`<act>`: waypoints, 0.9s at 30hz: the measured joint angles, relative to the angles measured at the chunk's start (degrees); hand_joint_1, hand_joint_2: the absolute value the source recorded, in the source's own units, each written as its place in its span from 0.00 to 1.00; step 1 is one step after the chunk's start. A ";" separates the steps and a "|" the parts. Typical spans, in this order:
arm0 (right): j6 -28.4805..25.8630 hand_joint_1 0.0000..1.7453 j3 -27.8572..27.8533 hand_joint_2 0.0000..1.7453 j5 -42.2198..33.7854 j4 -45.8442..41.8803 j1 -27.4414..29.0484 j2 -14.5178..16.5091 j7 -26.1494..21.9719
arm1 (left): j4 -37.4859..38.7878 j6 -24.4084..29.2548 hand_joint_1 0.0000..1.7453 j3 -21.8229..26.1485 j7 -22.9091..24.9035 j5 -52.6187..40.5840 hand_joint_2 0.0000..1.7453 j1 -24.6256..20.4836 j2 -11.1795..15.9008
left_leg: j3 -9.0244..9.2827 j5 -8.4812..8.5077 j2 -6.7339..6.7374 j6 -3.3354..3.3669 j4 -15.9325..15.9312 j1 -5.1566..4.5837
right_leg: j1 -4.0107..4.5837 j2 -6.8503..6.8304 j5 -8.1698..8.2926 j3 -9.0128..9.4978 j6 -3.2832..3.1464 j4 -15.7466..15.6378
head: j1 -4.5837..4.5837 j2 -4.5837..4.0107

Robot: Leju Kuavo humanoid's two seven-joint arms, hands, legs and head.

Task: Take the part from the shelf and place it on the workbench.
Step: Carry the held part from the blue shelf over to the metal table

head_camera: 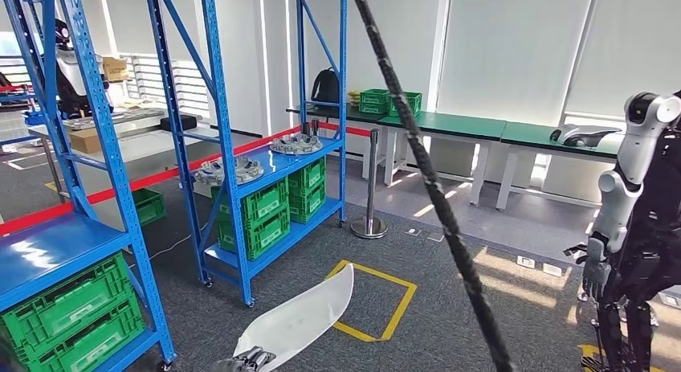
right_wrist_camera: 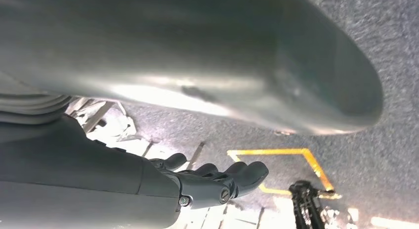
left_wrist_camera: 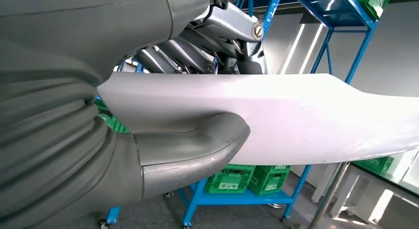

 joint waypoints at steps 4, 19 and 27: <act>0.00 0.00 0.00 0.00 -0.01 0.00 -0.32 0.00 -0.07 | 0.08 0.05 1.00 0.00 0.00 -0.03 1.00 0.17 0.09 | -0.06 0.17 2.21 0.67 -0.16 -0.23 | 0.28 -2.70 -5.94 -5.99 0.45 13.18 | 0.29 0.00; 0.00 0.00 0.00 0.00 -0.10 -0.02 -0.40 -0.02 -0.53 | 0.18 0.05 1.00 0.00 -0.04 -0.10 1.00 0.29 0.36 | -6.76 -8.26 1.93 -2.42 15.23 -0.31 | 0.39 -2.55 0.45 2.00 -2.42 -2.01 | -0.14 0.00; 0.12 0.00 0.00 0.00 0.10 -0.02 -0.51 -0.01 -0.49 | 0.21 0.10 1.00 0.00 -0.04 -0.07 1.00 0.55 0.72 | -0.59 -0.48 -2.00 -1.64 0.87 0.16 | 0.01 1.25 0.98 1.20 -0.78 -1.73 | -0.15 0.00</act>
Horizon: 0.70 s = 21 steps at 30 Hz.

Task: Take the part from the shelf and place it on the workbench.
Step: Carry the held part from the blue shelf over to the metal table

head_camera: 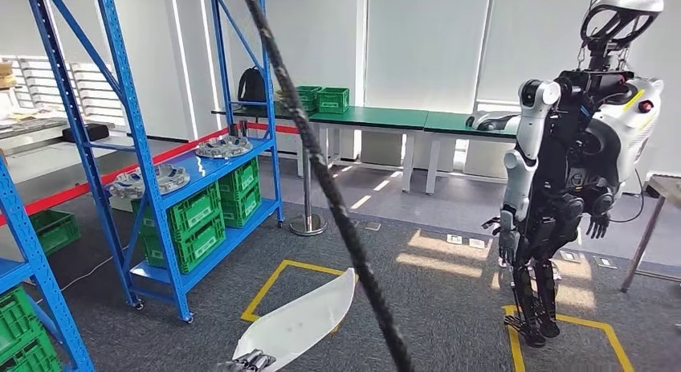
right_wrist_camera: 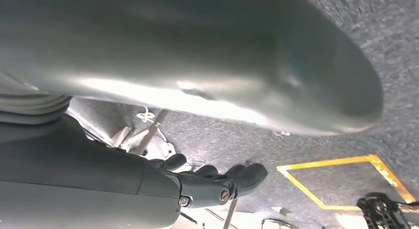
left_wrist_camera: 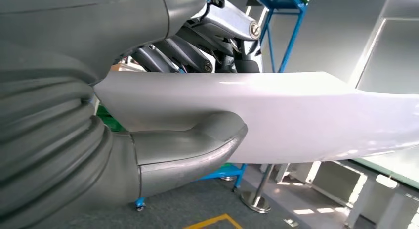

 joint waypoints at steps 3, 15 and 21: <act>0.26 0.00 0.01 0.00 0.72 0.00 -0.08 0.25 0.71 | -0.20 0.46 1.00 0.00 -0.22 0.19 1.00 0.02 0.30 | 0.15 0.65 1.38 1.24 -0.62 0.02 | -0.16 -0.70 -0.23 -0.62 0.99 0.56 | 0.16 0.00; 1.64 0.00 0.93 0.00 2.95 0.00 -2.07 0.90 1.87 | -1.48 1.88 1.00 0.00 1.18 -0.67 1.00 1.61 2.85 | -0.08 0.22 6.82 1.03 -0.21 -0.76 | 0.93 -6.23 -1.20 1.04 0.23 0.26 | 0.39 0.00; 1.56 0.00 0.98 0.00 2.43 0.00 -2.30 0.86 1.79 | -2.45 1.69 1.00 0.00 1.59 -1.67 1.00 2.17 3.04 | -3.26 -4.46 4.40 -0.63 7.23 -0.34 | 0.46 -4.56 -0.55 1.09 -1.39 -0.48 | 0.09 0.00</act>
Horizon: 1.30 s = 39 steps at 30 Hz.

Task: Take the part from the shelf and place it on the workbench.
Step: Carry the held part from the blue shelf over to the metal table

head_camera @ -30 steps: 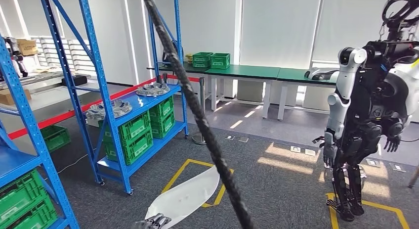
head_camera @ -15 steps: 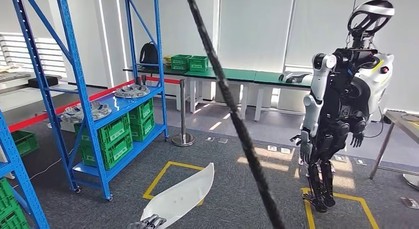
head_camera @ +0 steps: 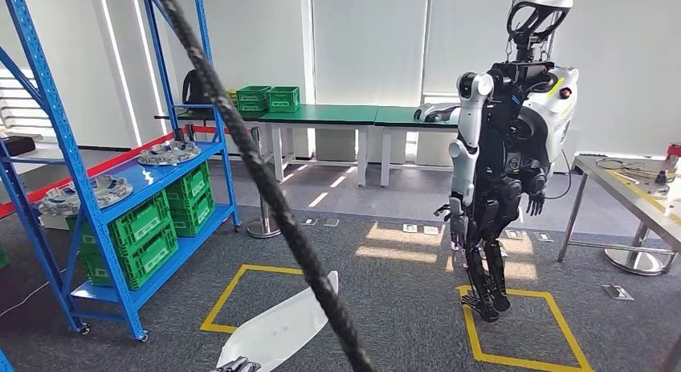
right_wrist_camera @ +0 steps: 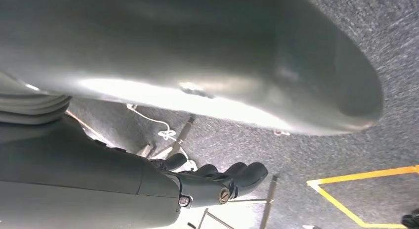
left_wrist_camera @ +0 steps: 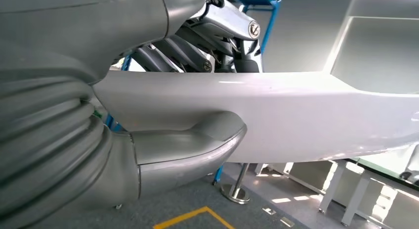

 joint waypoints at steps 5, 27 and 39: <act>-0.38 0.00 0.00 0.00 -0.49 0.00 0.21 0.01 0.02 | 0.08 -0.88 1.00 0.00 0.00 -0.29 1.00 0.39 0.03 | -1.81 1.01 -0.89 -0.01 3.34 0.36 | -0.10 2.36 -0.04 -0.01 -0.08 0.16 | -0.10 0.00; -0.71 0.00 -0.28 0.00 -1.63 0.00 1.41 -0.18 -0.46 | 0.62 -1.38 1.00 0.00 -0.76 -0.42 1.00 -0.37 -2.28 | 3.25 4.25 2.45 0.91 -7.25 -0.22 | 0.51 -0.89 -0.09 -0.23 0.93 0.34 | 0.29 0.00; -0.79 0.00 -0.53 0.00 -1.91 0.00 1.94 -0.23 -0.87 | 1.20 -1.53 1.00 0.00 -0.52 -0.66 1.00 0.09 -2.55 | 2.82 4.54 -3.68 0.48 -6.30 0.48 | 0.06 4.06 0.07 -0.56 0.75 0.75 | -0.10 0.00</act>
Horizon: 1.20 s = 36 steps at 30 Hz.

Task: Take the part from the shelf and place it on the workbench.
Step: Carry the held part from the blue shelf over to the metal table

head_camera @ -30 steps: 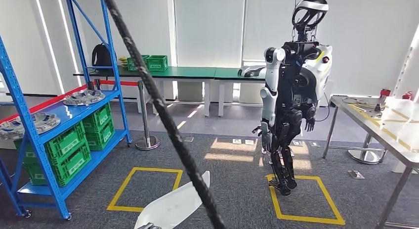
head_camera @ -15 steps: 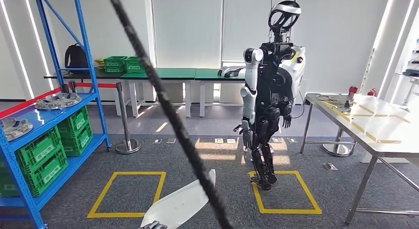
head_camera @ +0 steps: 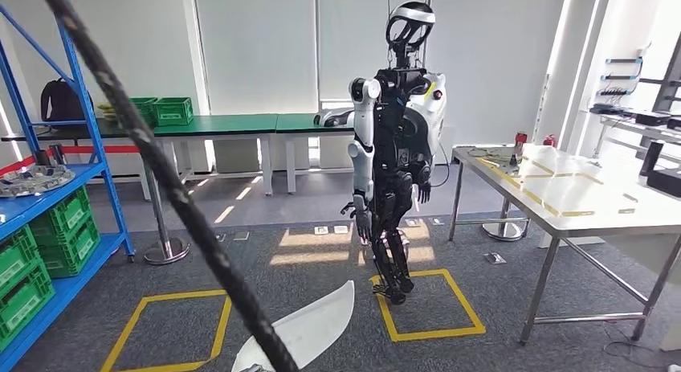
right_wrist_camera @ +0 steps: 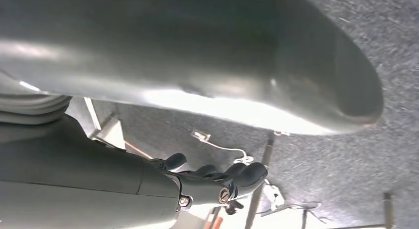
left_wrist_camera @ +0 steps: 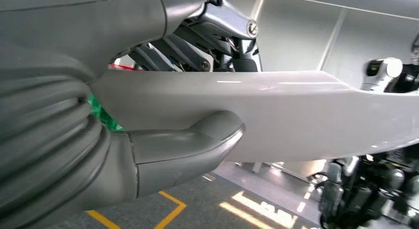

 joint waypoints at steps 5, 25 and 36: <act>-0.19 0.00 -0.22 0.00 -0.49 0.00 0.82 -0.09 -0.37 | -0.08 -0.39 1.00 0.00 -0.13 -0.32 1.00 -0.12 -1.01 | 0.37 0.58 1.24 1.81 -1.24 -0.16 | -0.30 -0.89 -0.96 -1.39 1.63 1.83 | 0.22 0.00; 1.60 0.00 -0.39 0.00 1.59 0.00 0.64 -0.01 -0.27 | 0.04 0.21 1.00 0.00 0.79 -0.86 1.00 0.82 0.10 | -7.35 -7.07 3.15 -0.59 14.99 -0.35 | 0.01 -2.81 0.08 0.57 -0.97 -0.64 | -0.06 0.00; 1.70 0.00 0.15 0.00 1.93 0.00 0.31 0.05 0.98 | -1.63 -0.04 1.00 0.02 0.92 -0.53 1.00 2.74 1.95 | -0.21 1.04 1.97 1.85 -1.00 0.02 | -0.24 -1.70 -1.92 -1.59 1.65 3.18 | 0.26 0.00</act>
